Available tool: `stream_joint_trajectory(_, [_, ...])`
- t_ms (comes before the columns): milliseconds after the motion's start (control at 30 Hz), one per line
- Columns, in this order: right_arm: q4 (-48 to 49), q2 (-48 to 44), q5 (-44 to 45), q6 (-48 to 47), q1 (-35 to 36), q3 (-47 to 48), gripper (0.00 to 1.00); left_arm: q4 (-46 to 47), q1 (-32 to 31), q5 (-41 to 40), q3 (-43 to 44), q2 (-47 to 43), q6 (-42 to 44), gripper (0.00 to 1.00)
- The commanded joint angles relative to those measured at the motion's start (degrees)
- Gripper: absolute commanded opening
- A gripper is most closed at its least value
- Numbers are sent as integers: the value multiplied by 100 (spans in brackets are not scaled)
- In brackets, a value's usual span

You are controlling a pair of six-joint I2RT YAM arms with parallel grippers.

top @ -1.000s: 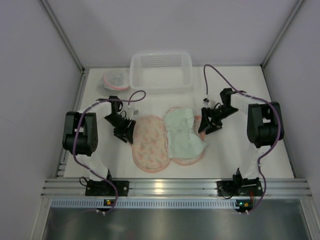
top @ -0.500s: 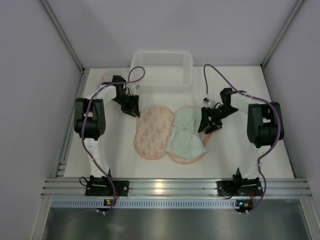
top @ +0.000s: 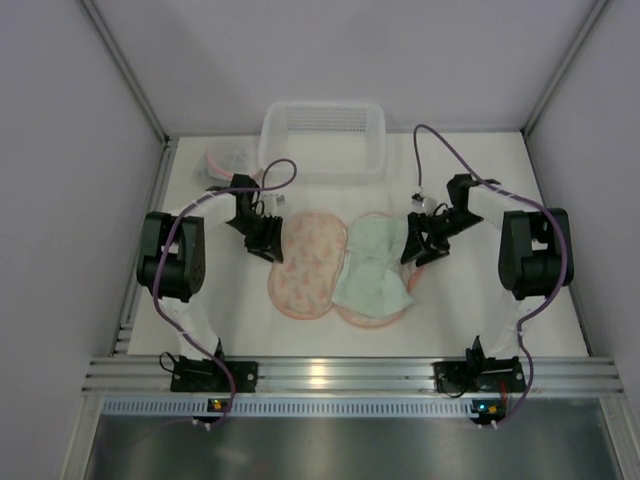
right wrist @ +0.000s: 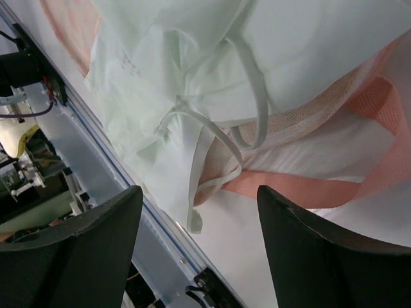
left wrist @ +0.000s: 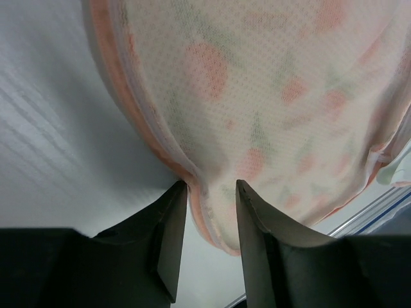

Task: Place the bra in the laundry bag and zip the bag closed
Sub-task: Close the laundry bag at the center of the board.

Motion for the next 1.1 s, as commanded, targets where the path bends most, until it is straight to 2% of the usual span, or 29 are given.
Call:
stream_joint_trajectory(0, [-92,-220,-67,-143,-82,294,73,380,-109,-186,-11,5,-349,40])
stream_joint_trajectory(100, [-171,-255,-23,-196,-161,374,73,381,-109,-125,95,76,-367,22])
stream_joint_trajectory(133, [-206,-263,-14,-257,-196,400,73,389,-109,-55,121,50,-367,11])
stream_joint_trajectory(200, [-285,-281,-6,-301,-240,427,73,372,-109,-28,130,-178,-280,2])
stream_joint_trajectory(233, [-285,-307,-6,-327,-301,418,73,381,-109,-54,130,-292,-262,0])
stream_joint_trajectory(333, [-286,-351,12,-380,-381,348,73,302,-109,25,182,-740,-104,0])
stream_joint_trajectory(500, [-127,-369,117,-284,-381,216,72,214,-205,595,349,-1418,-16,0])
stream_joint_trajectory(533, [-101,-343,109,-249,-573,216,72,222,-249,701,437,-1488,-7,0])
stream_joint_trajectory(700, [-66,-246,126,-222,-645,268,71,222,-934,1193,823,-1630,10,0])
stream_joint_trajectory(900, [-215,-184,232,-319,-820,339,66,616,-2296,1378,1667,-822,-86,0])
stream_joint_trajectory(1067, [-347,-325,328,-459,-1163,242,64,1030,-3245,1572,2738,540,-507,0])
